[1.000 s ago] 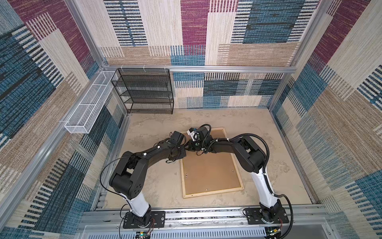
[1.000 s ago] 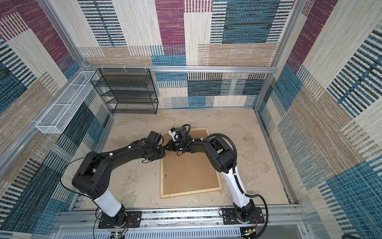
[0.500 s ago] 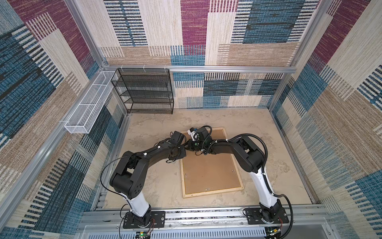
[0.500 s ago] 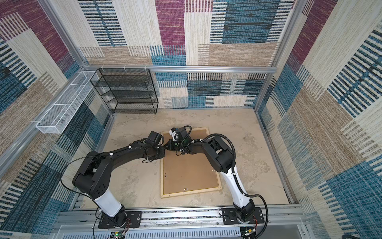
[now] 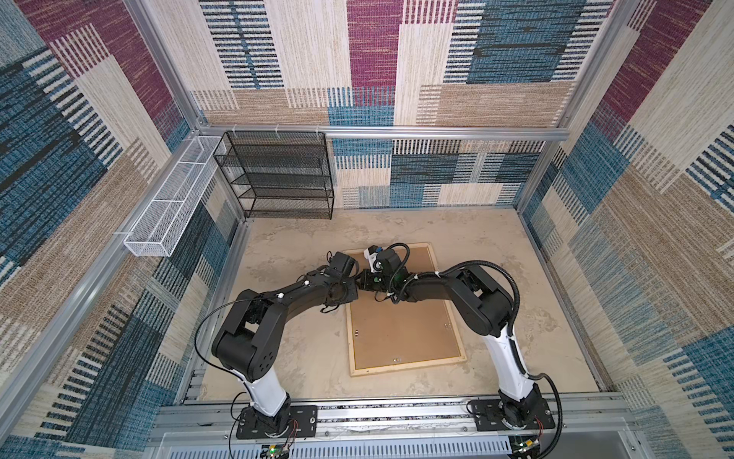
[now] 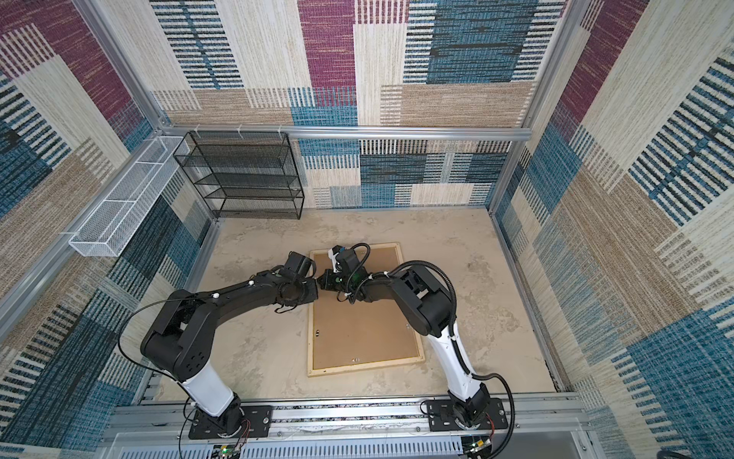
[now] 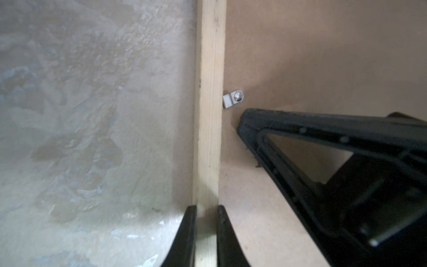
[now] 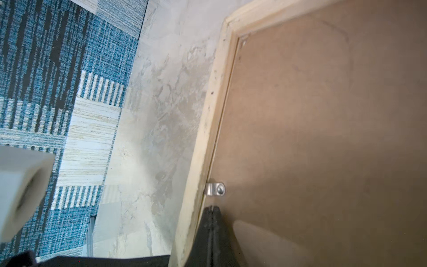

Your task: Put the photo into the frame

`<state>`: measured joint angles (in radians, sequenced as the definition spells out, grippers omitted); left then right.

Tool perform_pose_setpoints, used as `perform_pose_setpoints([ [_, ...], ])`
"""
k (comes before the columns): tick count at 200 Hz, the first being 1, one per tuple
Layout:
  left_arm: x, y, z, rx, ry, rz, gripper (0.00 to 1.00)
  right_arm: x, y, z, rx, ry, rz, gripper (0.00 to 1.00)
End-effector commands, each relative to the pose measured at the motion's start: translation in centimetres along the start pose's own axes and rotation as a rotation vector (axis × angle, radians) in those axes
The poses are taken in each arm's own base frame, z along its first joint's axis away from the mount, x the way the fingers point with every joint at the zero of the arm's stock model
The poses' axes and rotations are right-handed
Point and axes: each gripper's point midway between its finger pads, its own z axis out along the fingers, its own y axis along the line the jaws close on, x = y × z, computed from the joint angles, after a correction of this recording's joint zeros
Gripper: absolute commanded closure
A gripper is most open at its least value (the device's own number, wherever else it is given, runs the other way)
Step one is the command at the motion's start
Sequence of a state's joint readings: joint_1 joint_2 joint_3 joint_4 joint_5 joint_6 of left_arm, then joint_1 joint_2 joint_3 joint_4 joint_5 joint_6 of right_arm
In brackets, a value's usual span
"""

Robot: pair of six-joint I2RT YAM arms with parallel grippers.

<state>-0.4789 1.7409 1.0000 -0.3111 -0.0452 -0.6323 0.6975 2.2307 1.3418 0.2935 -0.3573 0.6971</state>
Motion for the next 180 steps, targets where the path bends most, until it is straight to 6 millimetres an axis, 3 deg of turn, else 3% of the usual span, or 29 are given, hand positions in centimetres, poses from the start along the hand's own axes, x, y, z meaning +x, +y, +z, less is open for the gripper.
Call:
perform_pose_setpoints([
  [1, 2.7, 0.8, 0.9, -0.021, 0.110, -0.033, 1.00, 1.4, -2.1, -0.1, 0.136, 0.051, -0.037, 1.00],
  [75, 2.9, -0.5, 1.2, 0.045, 0.131, -0.004, 1.00, 1.8, -3.6, 2.0, 0.207, 0.100, -0.028, 1.00],
  [108, 3.1, -1.1, 1.3, 0.082, 0.128, 0.020, 1.00, 0.9, -5.0, 2.1, 0.276, 0.033, -0.002, 1.00],
  [136, 2.3, -0.6, 1.5, 0.044, 0.108, 0.032, 1.00, 0.6, -2.5, 2.3, 0.152, 0.038, -0.045, 1.00],
  [180, -0.5, -0.2, 2.2, -0.005, 0.068, -0.025, 1.00, -0.7, -0.6, -1.3, 0.154, -0.013, -0.119, 1.00],
])
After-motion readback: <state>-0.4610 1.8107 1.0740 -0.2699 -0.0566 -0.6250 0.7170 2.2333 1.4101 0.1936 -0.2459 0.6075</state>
